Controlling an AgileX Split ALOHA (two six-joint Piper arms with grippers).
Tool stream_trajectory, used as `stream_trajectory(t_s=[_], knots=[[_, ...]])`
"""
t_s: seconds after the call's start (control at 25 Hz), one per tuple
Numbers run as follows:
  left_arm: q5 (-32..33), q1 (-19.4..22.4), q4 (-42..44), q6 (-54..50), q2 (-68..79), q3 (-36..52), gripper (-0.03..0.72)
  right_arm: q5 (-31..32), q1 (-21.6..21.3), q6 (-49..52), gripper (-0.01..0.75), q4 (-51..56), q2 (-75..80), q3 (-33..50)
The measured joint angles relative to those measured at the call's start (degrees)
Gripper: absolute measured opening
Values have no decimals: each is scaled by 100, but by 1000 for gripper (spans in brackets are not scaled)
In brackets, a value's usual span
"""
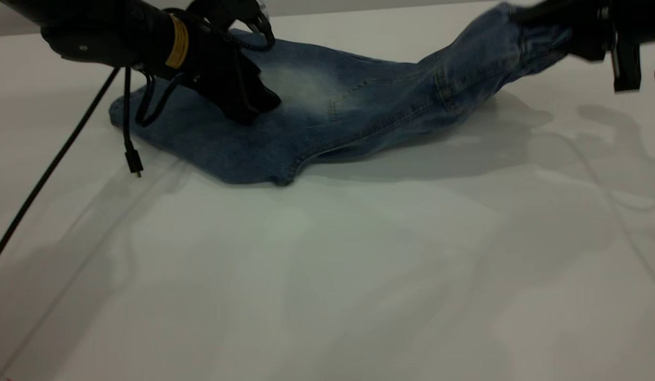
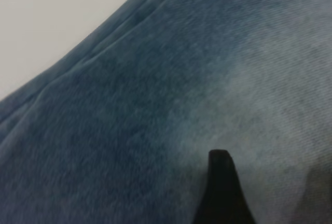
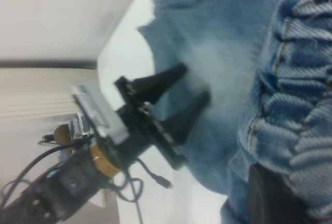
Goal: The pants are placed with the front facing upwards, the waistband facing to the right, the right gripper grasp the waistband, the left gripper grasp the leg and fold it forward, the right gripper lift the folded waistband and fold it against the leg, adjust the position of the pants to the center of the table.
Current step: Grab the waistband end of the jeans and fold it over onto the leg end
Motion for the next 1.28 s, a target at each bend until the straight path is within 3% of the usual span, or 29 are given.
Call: stream_trajectory(t_s=[0.48, 0.6, 1.04, 1.28], knots=[[-329, -897, -94, -174, 233, -5, 418, 386, 0, -144, 70, 6, -886, 10], [-146, -888, -89, -174, 133, 6, 418, 278, 0, -144, 70, 0, -880, 10], [1574, -738, -121, -251, -648, 13, 419, 119, 0, -132, 70, -98, -876, 10], [1745, -639, -134, -251, -317, 9, 419, 471, 0, -138, 70, 15, -876, 5]])
